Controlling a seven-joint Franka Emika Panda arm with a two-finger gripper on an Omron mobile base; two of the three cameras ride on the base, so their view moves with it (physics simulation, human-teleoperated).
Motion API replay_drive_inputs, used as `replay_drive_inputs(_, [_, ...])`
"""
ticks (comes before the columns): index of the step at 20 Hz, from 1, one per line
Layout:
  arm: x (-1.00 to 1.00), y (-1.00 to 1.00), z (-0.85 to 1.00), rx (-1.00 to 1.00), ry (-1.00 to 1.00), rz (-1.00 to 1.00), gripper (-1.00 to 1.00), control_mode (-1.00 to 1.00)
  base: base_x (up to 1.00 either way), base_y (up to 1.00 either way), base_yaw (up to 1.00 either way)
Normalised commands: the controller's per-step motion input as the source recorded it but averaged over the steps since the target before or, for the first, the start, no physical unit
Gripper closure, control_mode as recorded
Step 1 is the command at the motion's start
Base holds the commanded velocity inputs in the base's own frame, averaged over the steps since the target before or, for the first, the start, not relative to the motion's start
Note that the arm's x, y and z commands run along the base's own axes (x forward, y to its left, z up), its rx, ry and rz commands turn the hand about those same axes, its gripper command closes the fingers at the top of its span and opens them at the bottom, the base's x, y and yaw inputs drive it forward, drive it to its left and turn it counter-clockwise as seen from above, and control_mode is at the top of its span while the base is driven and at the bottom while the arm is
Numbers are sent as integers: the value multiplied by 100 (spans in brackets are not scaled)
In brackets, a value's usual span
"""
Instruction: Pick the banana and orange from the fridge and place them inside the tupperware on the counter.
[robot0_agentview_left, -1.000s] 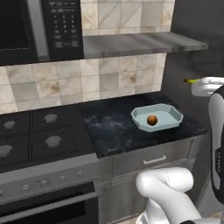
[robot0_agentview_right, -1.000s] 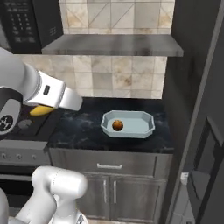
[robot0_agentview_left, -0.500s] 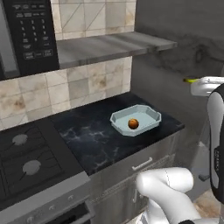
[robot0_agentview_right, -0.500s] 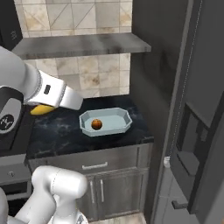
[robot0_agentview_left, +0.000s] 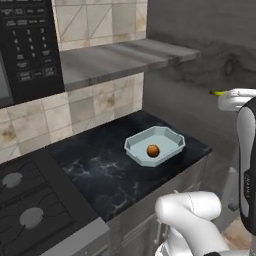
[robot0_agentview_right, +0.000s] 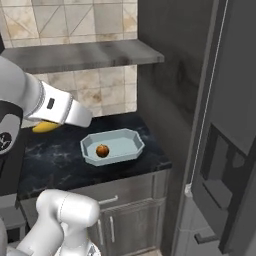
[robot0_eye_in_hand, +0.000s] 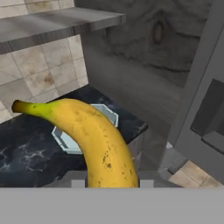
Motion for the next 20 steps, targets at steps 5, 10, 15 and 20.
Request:
replay_drive_inputs(5, [0, 0, 0, 0, 0, 0, 100, 100, 46, -11, 21])
replay_drive_inputs(10, [0, 0, 0, 0, 0, 0, 100, 100, 42, -20, 23])
replay_drive_inputs(15, [0, 0, 0, 0, 0, 0, 100, 100, 52, -19, 38])
replay_drive_inputs(20, [0, 0, 0, 0, 0, 0, 100, 100, 44, -19, 33])
